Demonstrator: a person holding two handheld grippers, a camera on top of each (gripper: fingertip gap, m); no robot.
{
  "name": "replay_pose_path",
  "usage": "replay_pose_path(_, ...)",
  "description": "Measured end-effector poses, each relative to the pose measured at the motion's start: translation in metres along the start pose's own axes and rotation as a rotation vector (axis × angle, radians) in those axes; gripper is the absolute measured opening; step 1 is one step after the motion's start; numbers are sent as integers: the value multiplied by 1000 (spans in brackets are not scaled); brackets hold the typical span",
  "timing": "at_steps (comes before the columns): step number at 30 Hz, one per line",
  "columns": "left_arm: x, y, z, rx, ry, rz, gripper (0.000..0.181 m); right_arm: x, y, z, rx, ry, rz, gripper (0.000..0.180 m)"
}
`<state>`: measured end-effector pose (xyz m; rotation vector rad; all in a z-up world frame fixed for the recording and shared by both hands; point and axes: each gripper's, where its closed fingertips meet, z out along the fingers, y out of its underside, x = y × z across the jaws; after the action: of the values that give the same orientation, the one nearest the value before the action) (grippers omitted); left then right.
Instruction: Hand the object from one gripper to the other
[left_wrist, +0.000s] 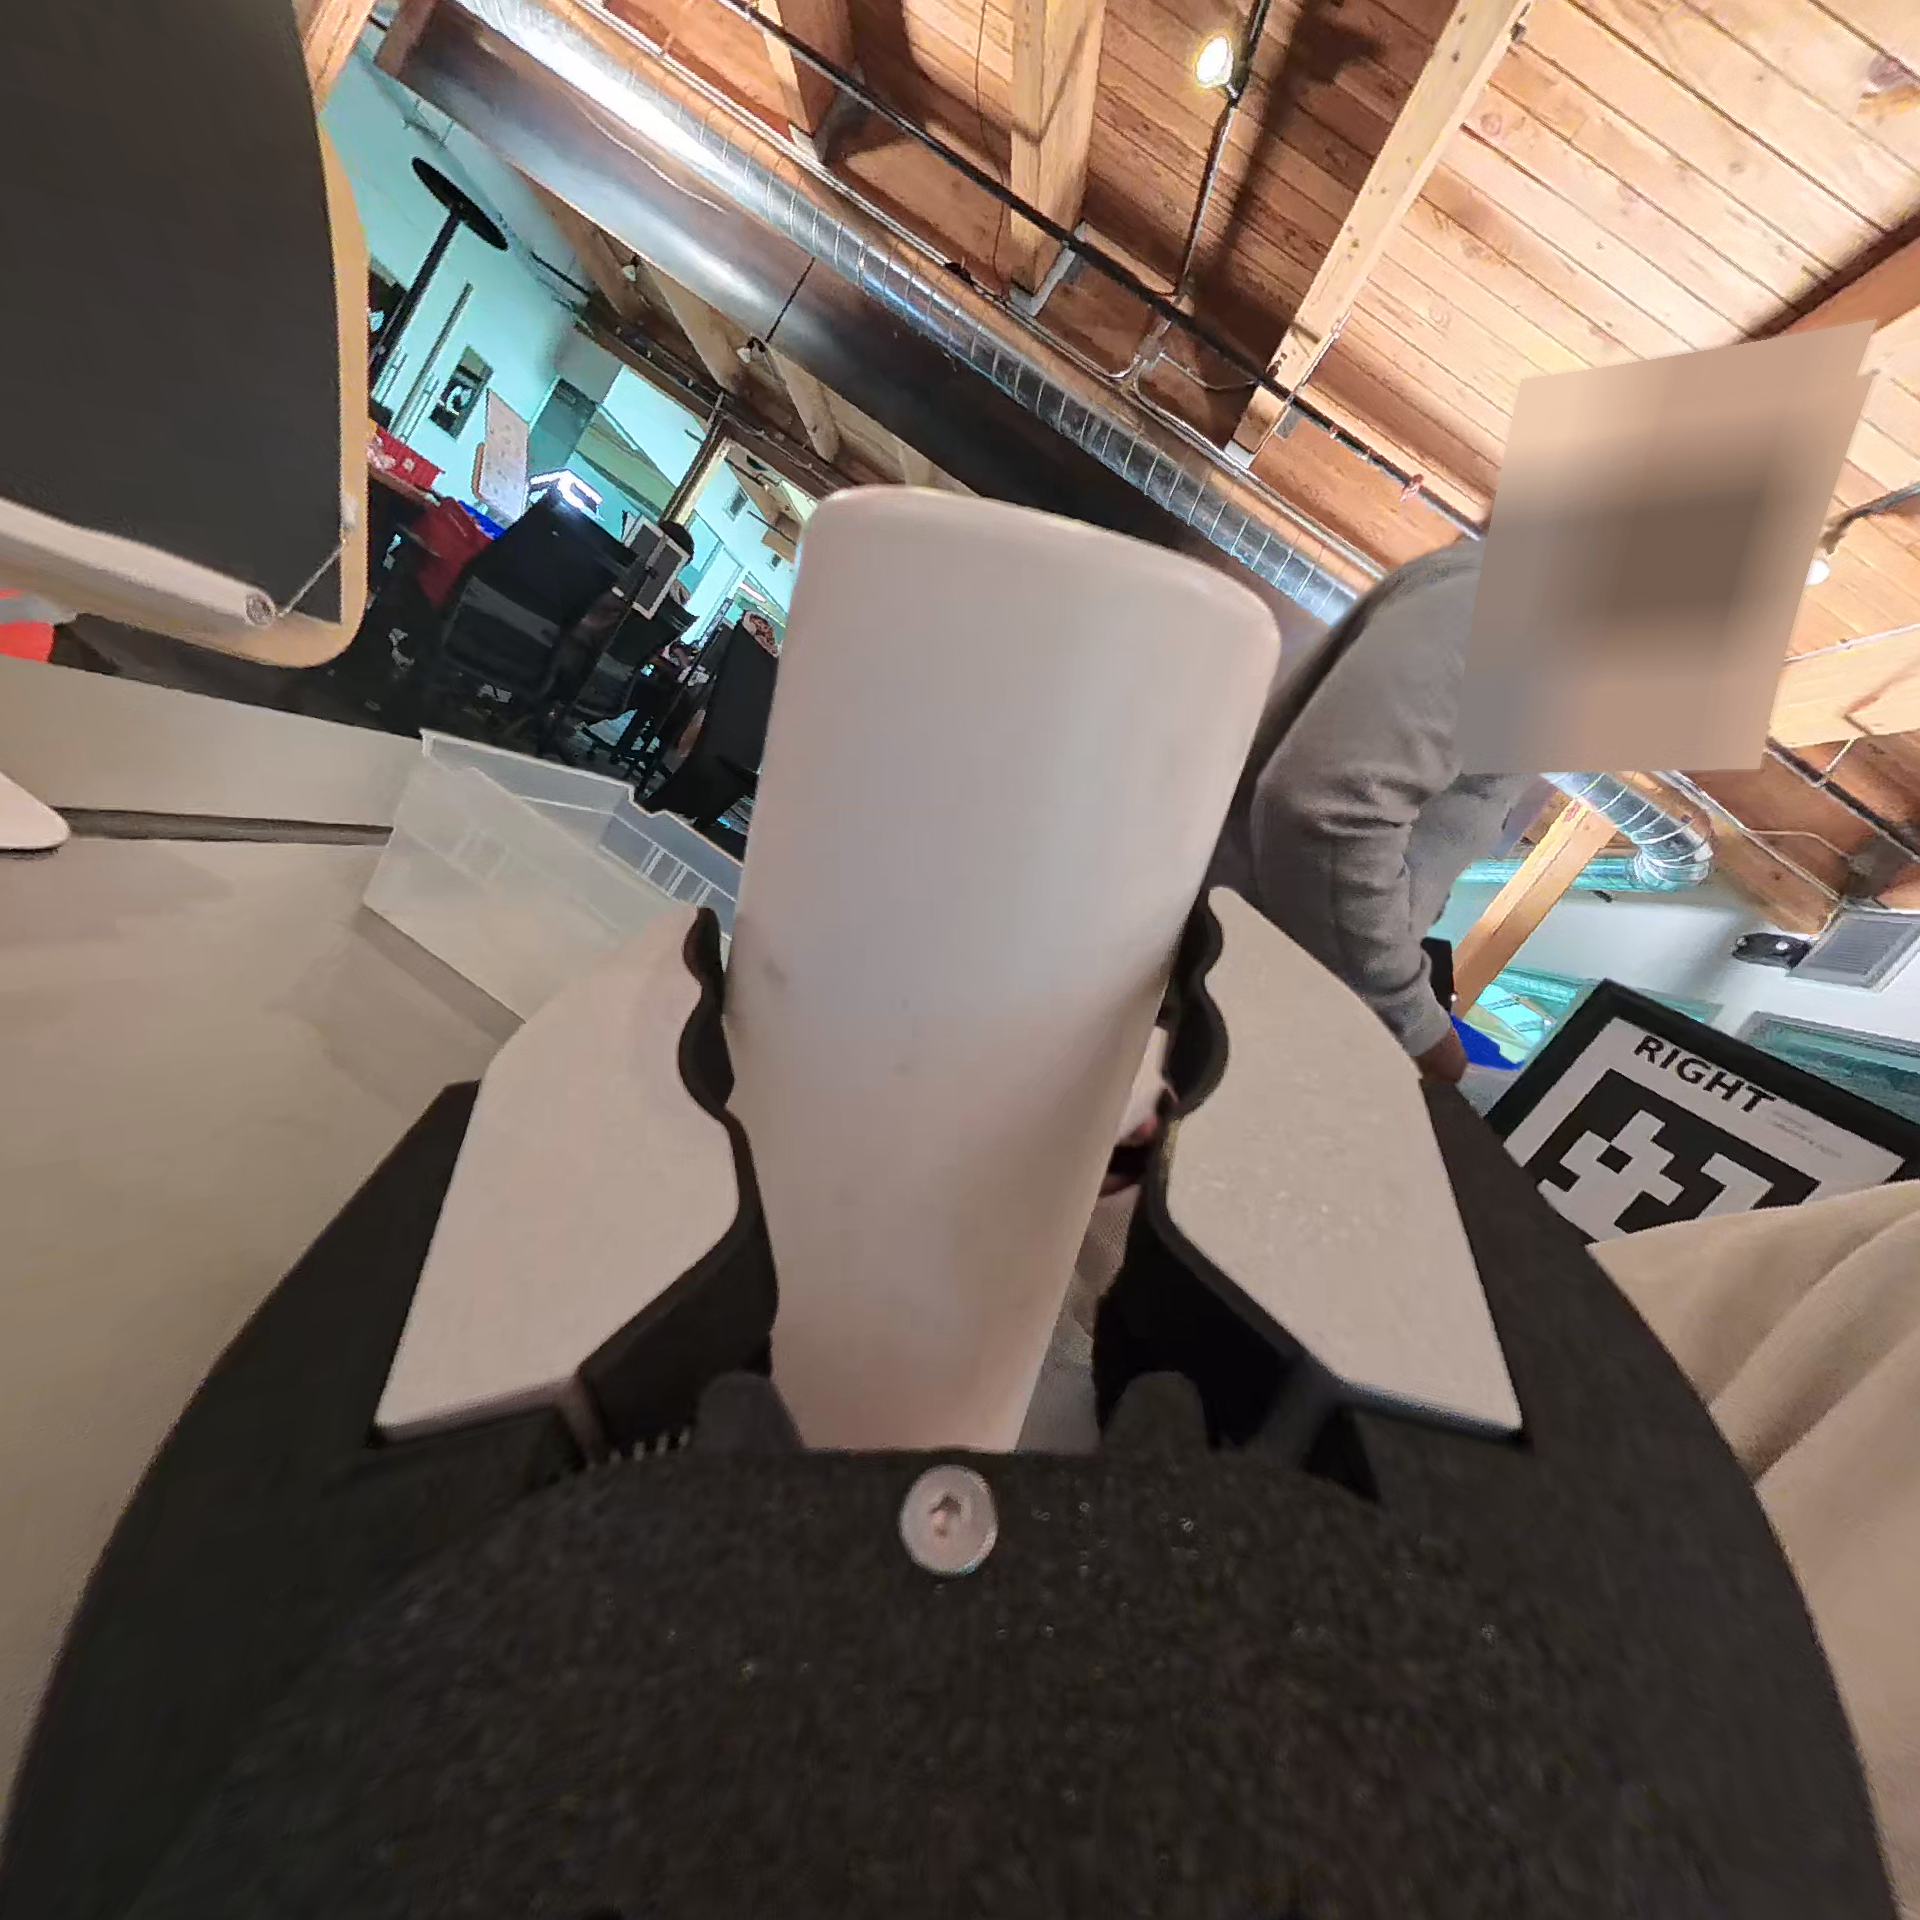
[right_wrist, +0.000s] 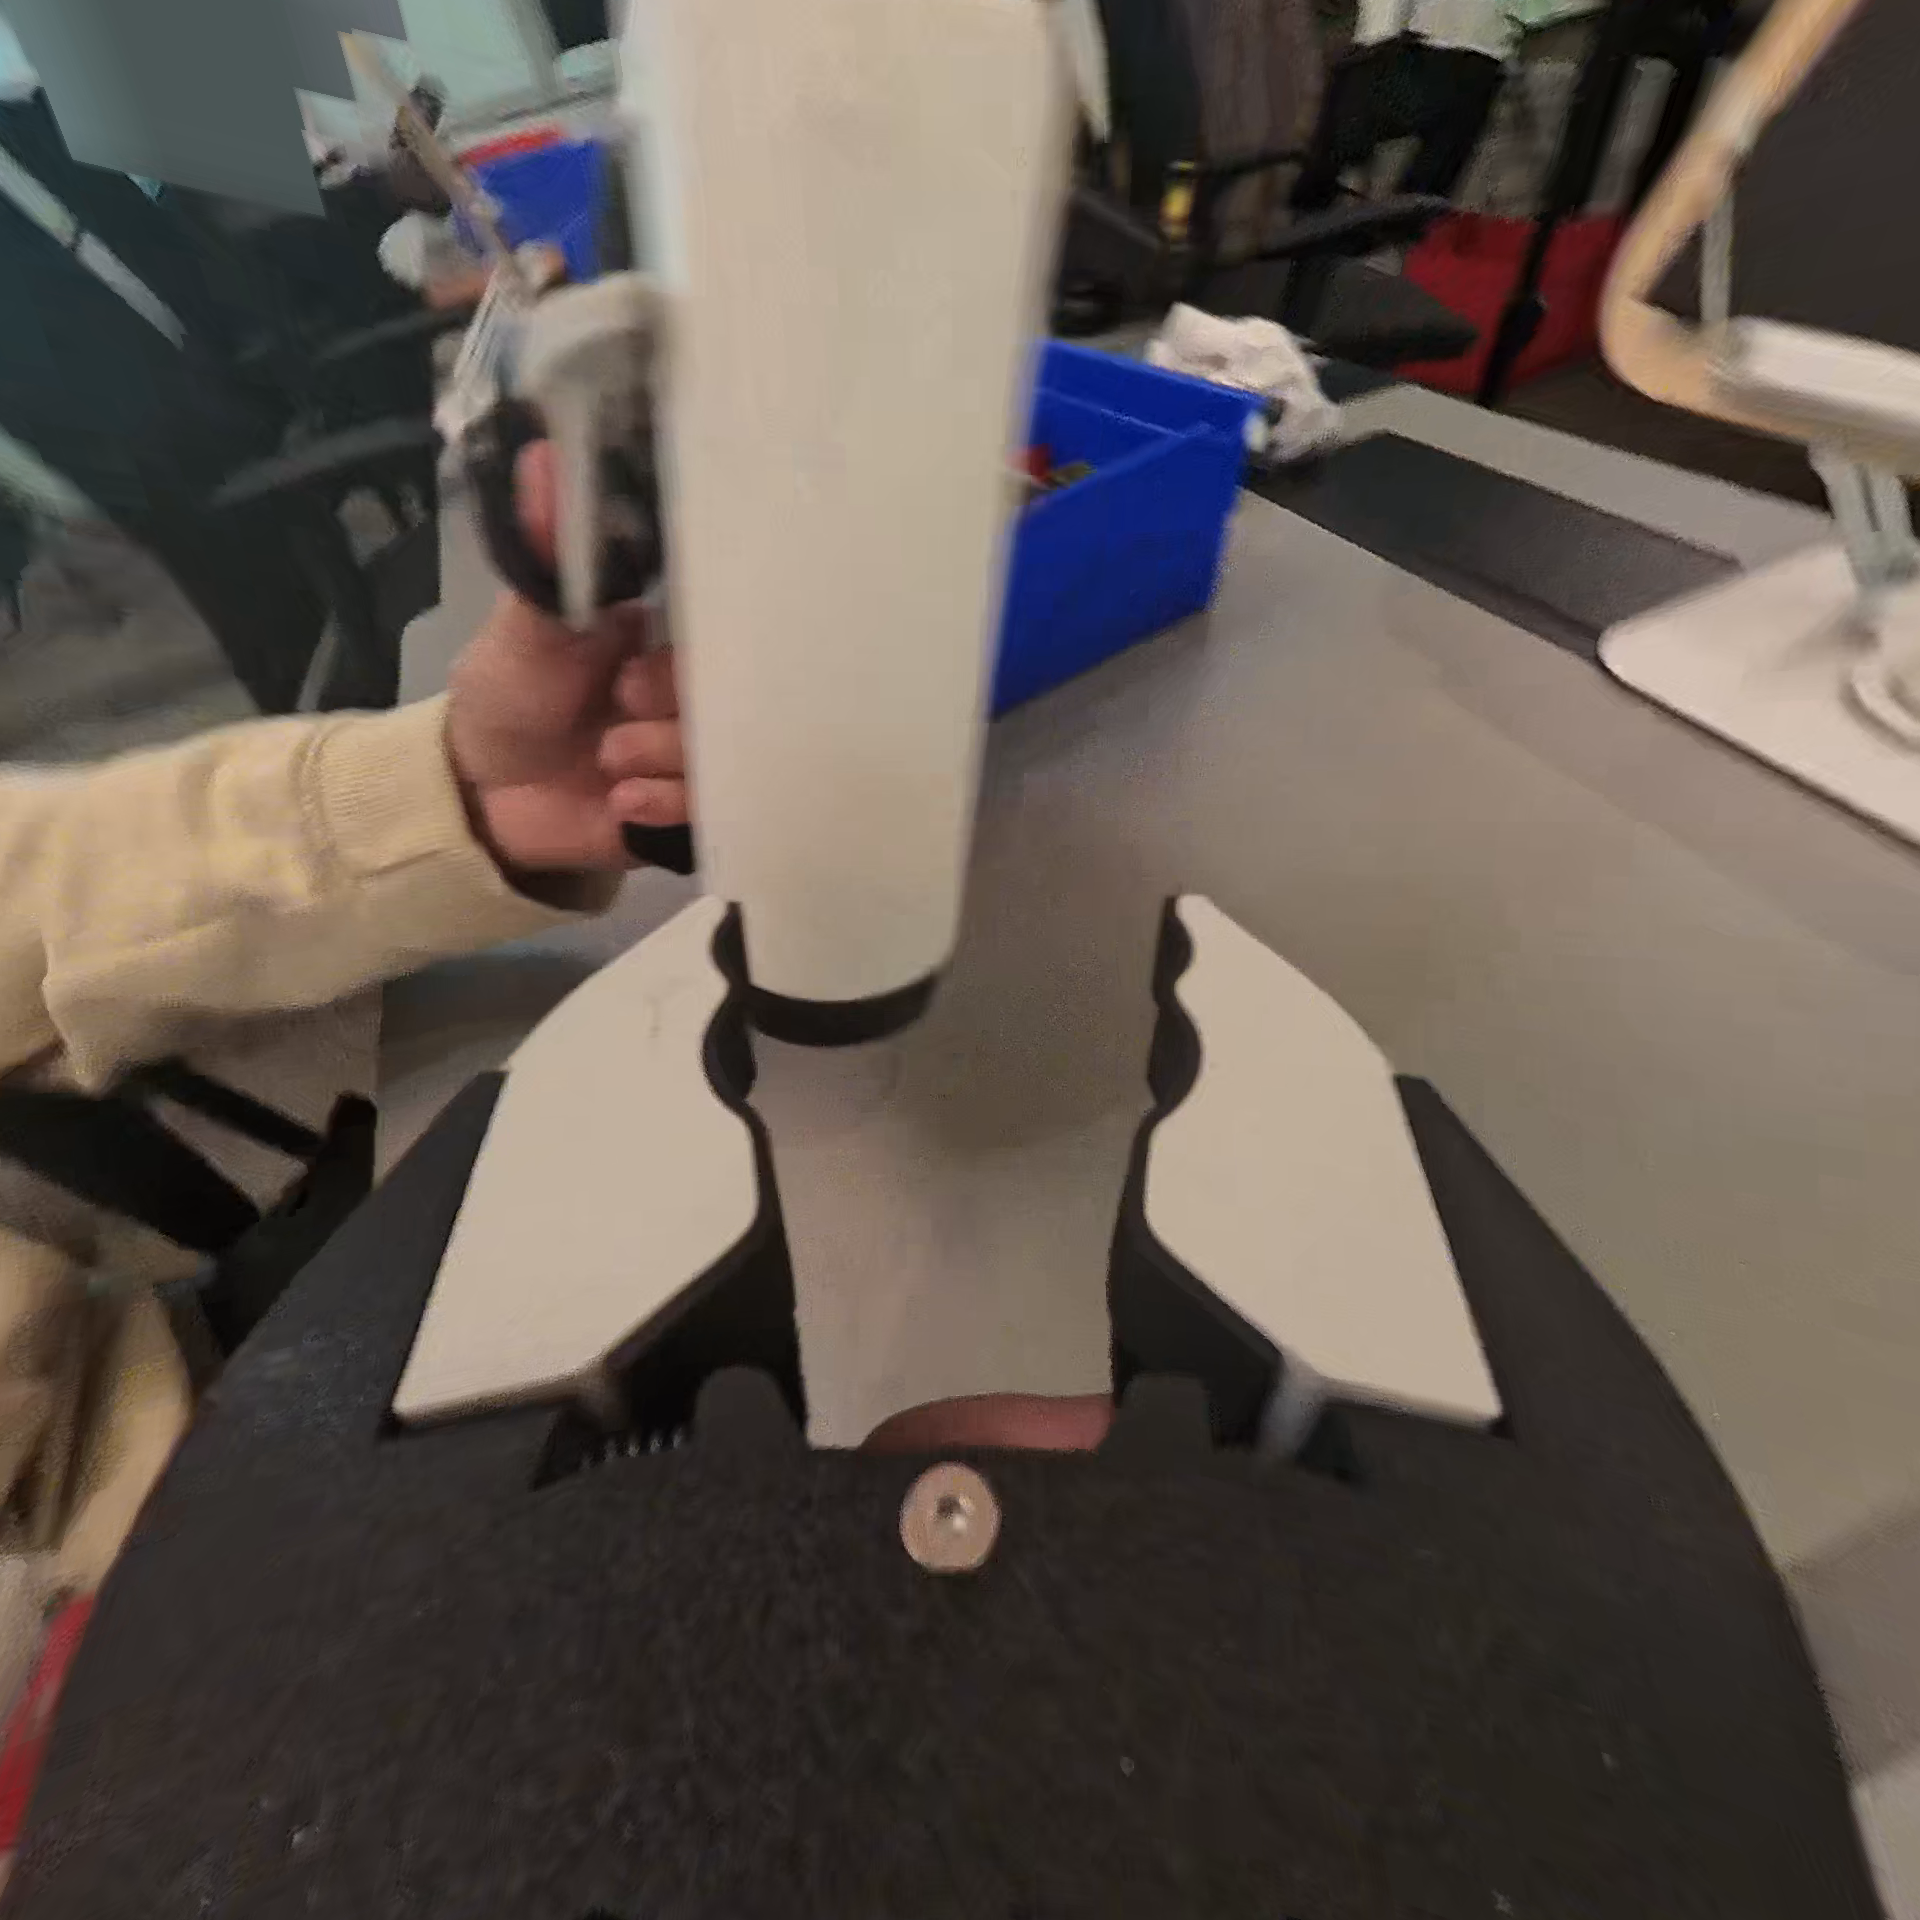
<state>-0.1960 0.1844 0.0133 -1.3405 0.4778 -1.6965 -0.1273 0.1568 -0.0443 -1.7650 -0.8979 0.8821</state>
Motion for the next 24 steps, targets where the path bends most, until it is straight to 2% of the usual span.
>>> replay_pose_path(1,2,-3,-2,1,6,4,83,11,2,-4,22,11,76,85)
replay_pose_path(5,10,-6,-4,8,28,7,83,-1,-6,6,186,-143,252,98)
replay_pose_path(9,16,3,6,-20,37,7,83,-37,3,47,178,-214,194,107)
replay_pose_path(11,18,13,14,-48,38,9,84,-49,3,62,170,-211,157,102)
replay_pose_path(13,17,23,21,-90,9,9,84,-43,12,69,92,-128,90,83)
replay_pose_path(15,14,28,22,-143,-35,21,83,-41,19,69,46,-130,113,82)
replay_pose_path(17,13,31,16,-205,-73,64,85,-28,19,62,49,-35,92,81)
replay_pose_path(19,3,37,0,-256,-201,185,92,-12,14,48,48,49,92,81)
replay_pose_path(21,-7,49,-23,-290,-341,325,86,7,7,31,38,165,60,81)
replay_pose_path(24,-1,75,-49,-271,-412,350,84,30,-2,5,24,309,20,81)
